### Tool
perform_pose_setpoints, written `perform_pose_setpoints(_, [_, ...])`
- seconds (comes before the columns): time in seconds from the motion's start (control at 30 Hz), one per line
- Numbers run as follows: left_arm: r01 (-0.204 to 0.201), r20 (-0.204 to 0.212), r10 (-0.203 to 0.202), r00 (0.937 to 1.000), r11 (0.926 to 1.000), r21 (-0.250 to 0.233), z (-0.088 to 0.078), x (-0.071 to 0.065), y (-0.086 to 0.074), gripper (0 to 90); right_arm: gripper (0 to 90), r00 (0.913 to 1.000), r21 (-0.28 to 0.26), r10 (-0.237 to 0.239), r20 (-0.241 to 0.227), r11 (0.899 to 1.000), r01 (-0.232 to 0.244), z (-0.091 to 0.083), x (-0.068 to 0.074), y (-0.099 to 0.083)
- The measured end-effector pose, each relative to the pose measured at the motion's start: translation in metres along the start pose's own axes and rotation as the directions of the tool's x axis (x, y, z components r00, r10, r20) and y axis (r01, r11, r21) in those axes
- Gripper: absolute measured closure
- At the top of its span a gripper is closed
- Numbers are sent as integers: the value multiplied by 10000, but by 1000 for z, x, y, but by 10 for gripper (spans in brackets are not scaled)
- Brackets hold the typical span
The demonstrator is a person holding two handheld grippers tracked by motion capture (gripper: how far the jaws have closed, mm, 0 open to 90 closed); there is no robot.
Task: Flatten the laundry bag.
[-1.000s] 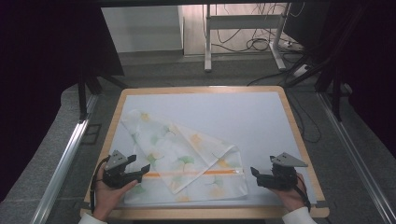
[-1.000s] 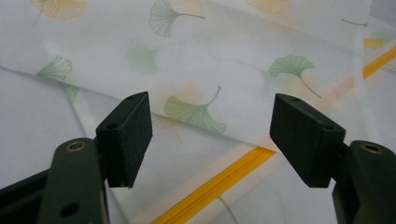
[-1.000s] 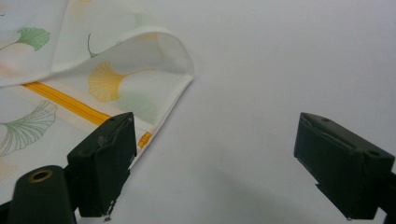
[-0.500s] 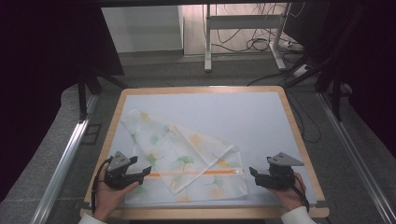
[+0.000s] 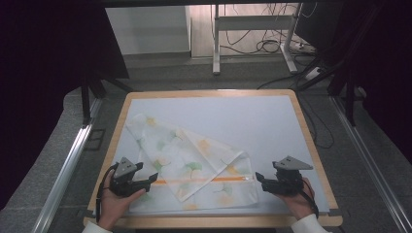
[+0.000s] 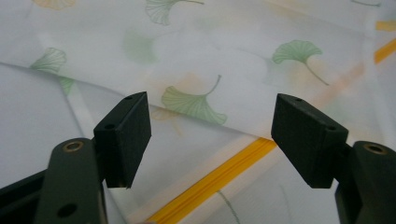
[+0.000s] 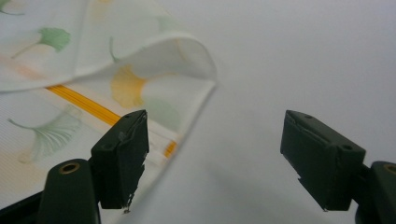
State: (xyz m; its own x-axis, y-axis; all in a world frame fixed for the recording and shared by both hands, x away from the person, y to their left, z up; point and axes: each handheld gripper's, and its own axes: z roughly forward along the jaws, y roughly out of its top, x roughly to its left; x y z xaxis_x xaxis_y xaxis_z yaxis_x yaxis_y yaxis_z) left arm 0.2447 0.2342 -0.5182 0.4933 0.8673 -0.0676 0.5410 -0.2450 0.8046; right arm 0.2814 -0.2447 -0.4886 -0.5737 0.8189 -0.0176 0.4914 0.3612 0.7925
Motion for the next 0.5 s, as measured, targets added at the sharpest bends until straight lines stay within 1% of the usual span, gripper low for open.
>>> perform_pose_setpoints(0.07, [68, -2, -68, 10000, 10000, 4, 0, 1, 0, 284, 241, 10000, -29, 5, -84, 10000, -5, 0, 2, 3])
perform_pose_setpoints(0.1, [70, -28, -70, 10000, 10000, -1, 0, 1, 0, 284, 248, 9996, -107, -158, -236, 9998, 155, 2, 6, 9])
perform_pose_setpoints(0.17, [77, -29, -77, 10000, 10000, 1, -1, 1, 0, 283, 252, 9994, -88, -235, -245, 9997, 233, 2, 6, 10])
perform_pose_setpoints(0.23, [105, 0, -105, 9999, 9999, 26, 0, 2, -1, 283, 261, 9987, -101, -180, -479, 9998, 175, 4, 6, 14])
perform_pose_setpoints(0.4, [125, -47, -124, 9999, 9999, 111, 1, 4, -3, 282, 265, 9981, -102, -46, -611, 9999, 40, 6, 7, 18])
perform_pose_setpoints(0.43, [153, -41, -153, 9999, 9998, 107, 1, 4, -3, 282, 271, 9978, -91, -174, -638, 9998, 169, 7, 10, 22])
perform_pose_setpoints(0.47, [166, -31, -165, 9999, 9998, 113, 1, 4, -3, 282, 271, 9978, -91, -174, -638, 9998, 169, 7, 10, 22])
perform_pose_setpoints(0.5, [144, -23, -143, 9999, 9998, 132, 1, 4, -3, 282, 277, 9971, -89, -285, -701, 9996, 279, 8, 13, 25])
